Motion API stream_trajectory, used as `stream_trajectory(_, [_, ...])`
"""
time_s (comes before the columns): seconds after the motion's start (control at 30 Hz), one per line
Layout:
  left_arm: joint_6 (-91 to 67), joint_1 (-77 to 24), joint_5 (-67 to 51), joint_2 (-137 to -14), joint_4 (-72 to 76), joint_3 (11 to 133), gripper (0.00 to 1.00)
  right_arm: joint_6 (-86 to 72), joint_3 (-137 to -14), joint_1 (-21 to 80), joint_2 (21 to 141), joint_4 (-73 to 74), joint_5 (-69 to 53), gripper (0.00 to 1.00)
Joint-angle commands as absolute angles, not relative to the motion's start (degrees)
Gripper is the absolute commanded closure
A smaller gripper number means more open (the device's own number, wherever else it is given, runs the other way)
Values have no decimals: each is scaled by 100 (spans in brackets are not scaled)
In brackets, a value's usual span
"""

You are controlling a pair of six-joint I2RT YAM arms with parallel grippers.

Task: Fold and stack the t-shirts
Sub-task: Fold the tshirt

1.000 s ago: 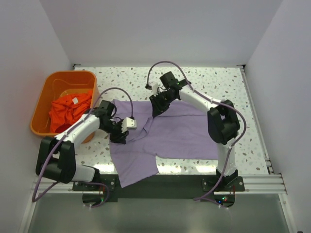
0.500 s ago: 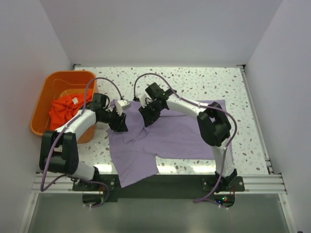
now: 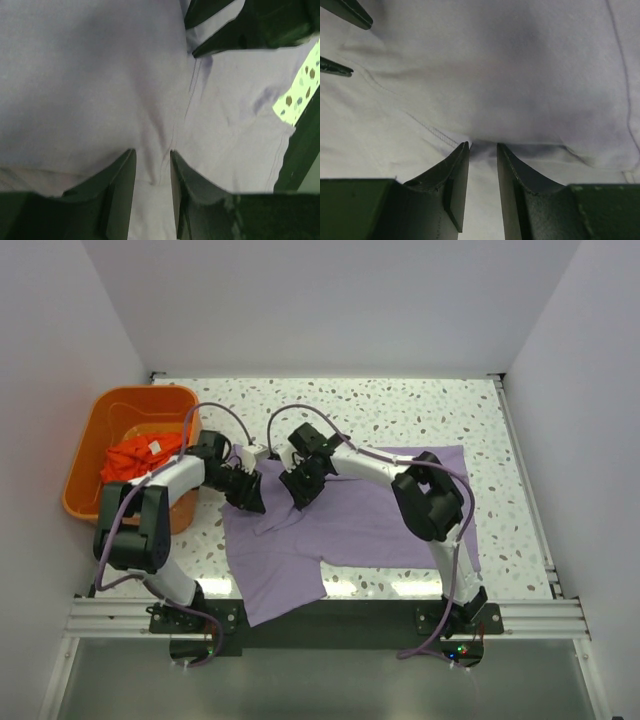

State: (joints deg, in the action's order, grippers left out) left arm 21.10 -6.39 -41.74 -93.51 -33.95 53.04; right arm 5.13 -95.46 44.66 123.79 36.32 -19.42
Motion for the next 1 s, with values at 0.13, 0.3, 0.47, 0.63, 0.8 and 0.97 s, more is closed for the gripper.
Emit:
stream_trajectory(0.13, [1916, -607, -4157, -9562, -3358, 5520, 60, 571, -9747, 4711, 12603, 3595, -1416, 65])
stream_trajectory(0.3, [1872, -607, -3982, -9650, -3305, 5537, 60, 440, -9861, 4746, 12577, 3612, -1231, 59])
stream_trajectory(0.47, [1846, -642, -3684, -9747, -3287, 5563, 62, 273, -10080, 4764, 12665, 3674, -1002, 64])
stream_trajectory(0.63, [1802, -694, -3419, -9896, -3340, 5642, 71, 106, -10055, 4764, 12507, 3788, -975, 82])
stream_trajectory(0.8, [1732, -782, -2954, -10168, -3410, 5748, 84, -219, -9905, 4764, 12270, 3770, -1107, 99])
stream_trajectory(0.97, [1661, -782, -2593, -10458, -3524, 5853, 95, -457, -9528, 4746, 11884, 3797, -1099, 100])
